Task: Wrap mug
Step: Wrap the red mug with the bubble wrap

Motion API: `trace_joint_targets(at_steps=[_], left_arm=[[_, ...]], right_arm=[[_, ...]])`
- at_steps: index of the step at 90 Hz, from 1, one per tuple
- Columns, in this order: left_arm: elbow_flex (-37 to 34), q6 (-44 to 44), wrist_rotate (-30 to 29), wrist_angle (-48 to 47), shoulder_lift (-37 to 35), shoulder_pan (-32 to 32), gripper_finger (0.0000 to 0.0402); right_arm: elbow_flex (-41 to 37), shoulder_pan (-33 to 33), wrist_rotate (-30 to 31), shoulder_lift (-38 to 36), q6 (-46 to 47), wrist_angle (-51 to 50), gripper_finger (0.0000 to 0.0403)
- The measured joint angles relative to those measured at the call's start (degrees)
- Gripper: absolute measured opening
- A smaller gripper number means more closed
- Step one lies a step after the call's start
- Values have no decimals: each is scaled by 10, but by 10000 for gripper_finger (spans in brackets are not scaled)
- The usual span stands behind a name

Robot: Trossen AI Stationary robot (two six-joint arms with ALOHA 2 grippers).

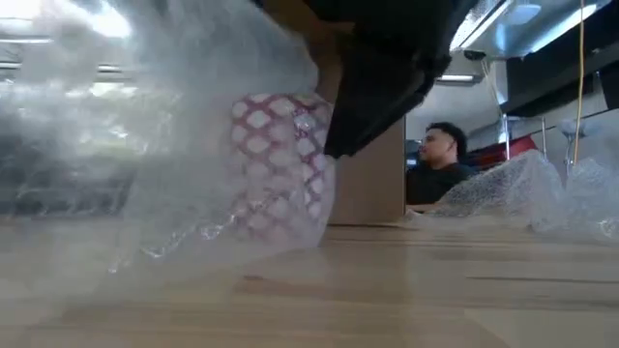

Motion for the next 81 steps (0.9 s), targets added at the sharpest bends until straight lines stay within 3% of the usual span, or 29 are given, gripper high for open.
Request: trace_joint_targets(at_steps=[15, 25, 48, 64, 81], left_arm=[[0, -8, 1, 6, 32, -1, 0], [0, -9, -1, 6, 32, -5, 0], [0, 0, -9, 5, 27, -15, 0], [0, 7, -5, 4, 27, -18, 0], [0, 11, -7, 5, 27, -17, 0]], right_arm=[[104, 1, 3, 0, -3, -141, 225], [137, -2, 48, 0, -14, -145, 225], [77, -42, 19, 1, -40, -50, 225], [51, -40, -58, 0, -84, -11, 225], [65, -33, -47, 0, -136, -13, 225]])
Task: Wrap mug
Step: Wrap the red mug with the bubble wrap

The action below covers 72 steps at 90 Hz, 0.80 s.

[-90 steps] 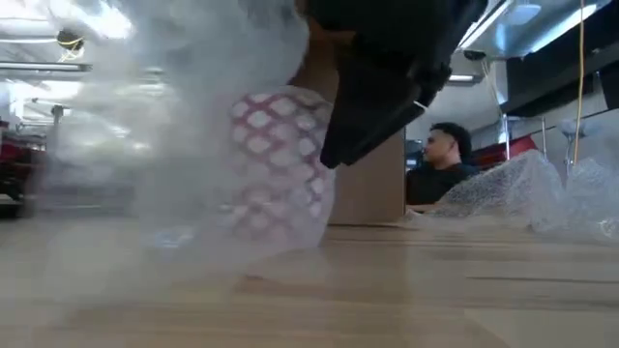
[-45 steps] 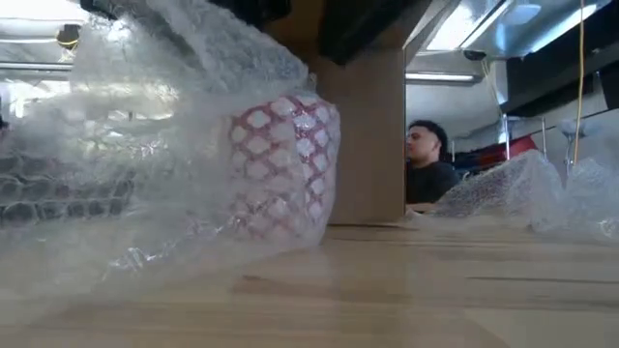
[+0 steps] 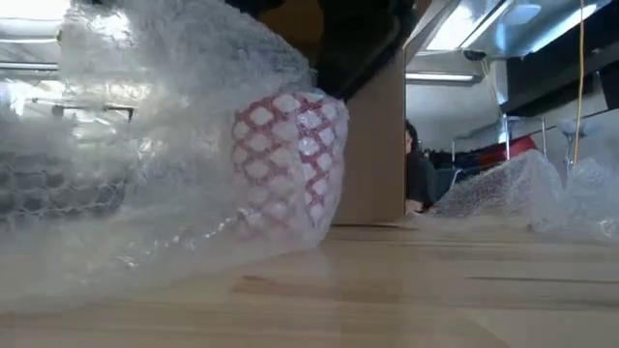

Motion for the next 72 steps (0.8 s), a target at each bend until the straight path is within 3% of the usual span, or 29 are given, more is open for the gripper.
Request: trace_joint_targets(at_steps=[21, 44, 72], left_arm=[[0, 6, -1, 0, 0, 0, 0], [-2, 8, 0, -27, -9, -1, 0], [1, 22, -1, -91, -97, -15, 0]], right_arm=[[10, -5, -14, 8, -50, 53, 225], [13, -7, -13, 36, -43, 44, 225], [11, -11, -22, 38, -38, 28, 225]])
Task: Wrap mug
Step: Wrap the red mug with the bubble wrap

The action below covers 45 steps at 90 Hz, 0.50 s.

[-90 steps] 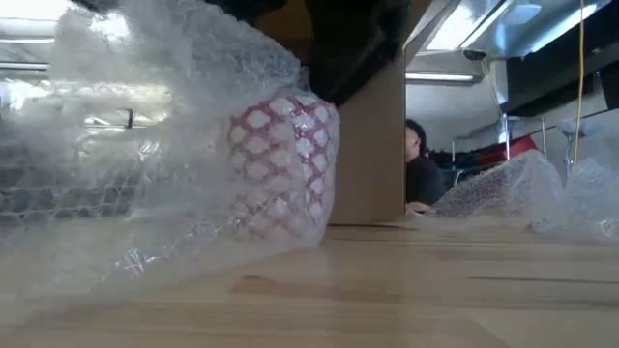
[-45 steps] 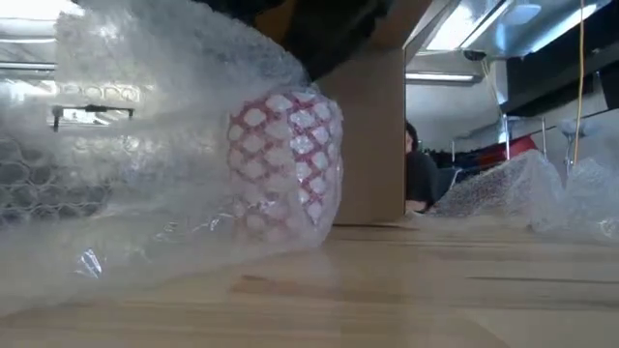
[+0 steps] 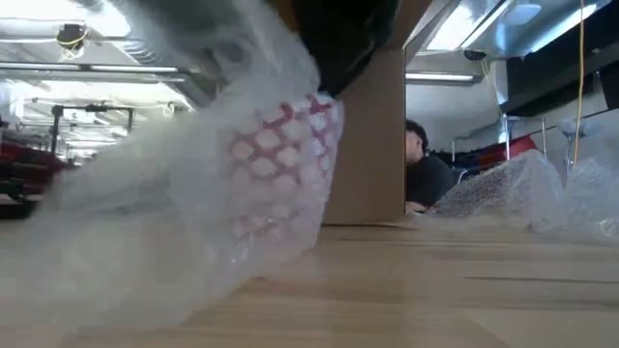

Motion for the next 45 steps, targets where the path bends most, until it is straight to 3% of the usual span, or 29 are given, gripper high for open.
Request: trace_joint_targets(at_steps=[19, 37, 45], left_arm=[[0, -16, -1, -32, -83, -20, 0], [-3, -145, -1, -193, -118, -69, 0], [-39, -192, -9, -191, -104, -89, 0]], right_arm=[[0, -7, -4, 0, 2, -2, 225], [-1, -7, -1, 0, 2, -2, 225], [-1, -7, -1, 0, 2, 0, 225]])
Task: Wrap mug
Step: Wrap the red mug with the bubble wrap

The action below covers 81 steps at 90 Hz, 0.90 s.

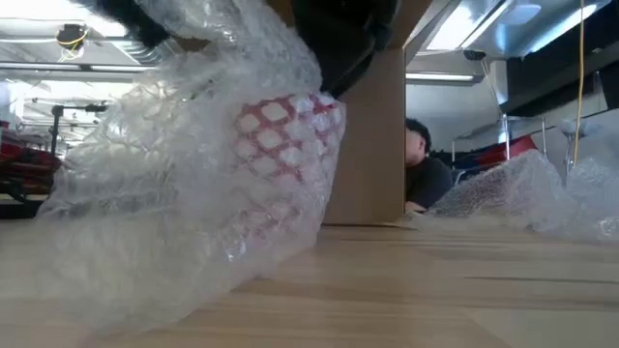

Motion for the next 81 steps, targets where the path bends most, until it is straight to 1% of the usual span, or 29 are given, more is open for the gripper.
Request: trace_joint_targets(at_steps=[3, 7, 16, 22, 29, 36, 41, 48, 54, 69, 81], left_arm=[[-18, -6, -13, 27, 9, -5, 0], [-39, -8, -28, 88, 21, -7, 0], [-63, 30, -54, 239, 56, 8, 0], [-63, 80, -54, 336, 75, 20, 0], [-58, 120, -37, 406, 94, 37, 0], [-56, 129, -1, 408, 118, 59, 0], [-57, 117, 12, 397, 138, 75, 0], [-56, 94, 25, 399, 163, 92, 0], [-54, 78, 33, 413, 180, 101, 0], [-57, 71, 48, 394, 185, 101, 0], [-57, 75, 49, 396, 181, 99, 0]], right_arm=[[0, 0, 1, 0, 0, 2, 225], [0, 0, 2, 0, 0, 4, 225], [-1, 0, 4, 0, -4, 15, 225], [-1, 0, 6, 1, -5, 18, 225], [-1, 0, 6, 1, -5, 18, 225], [-1, 0, 6, 1, -5, 18, 225], [3, 0, 6, 1, -5, 12, 225], [28, 1, 3, 4, -6, -21, 225], [57, 0, -9, 5, -7, -68, 225], [138, 2, -14, 3, -7, -178, 225], [162, 2, -22, 3, -7, -183, 225]])
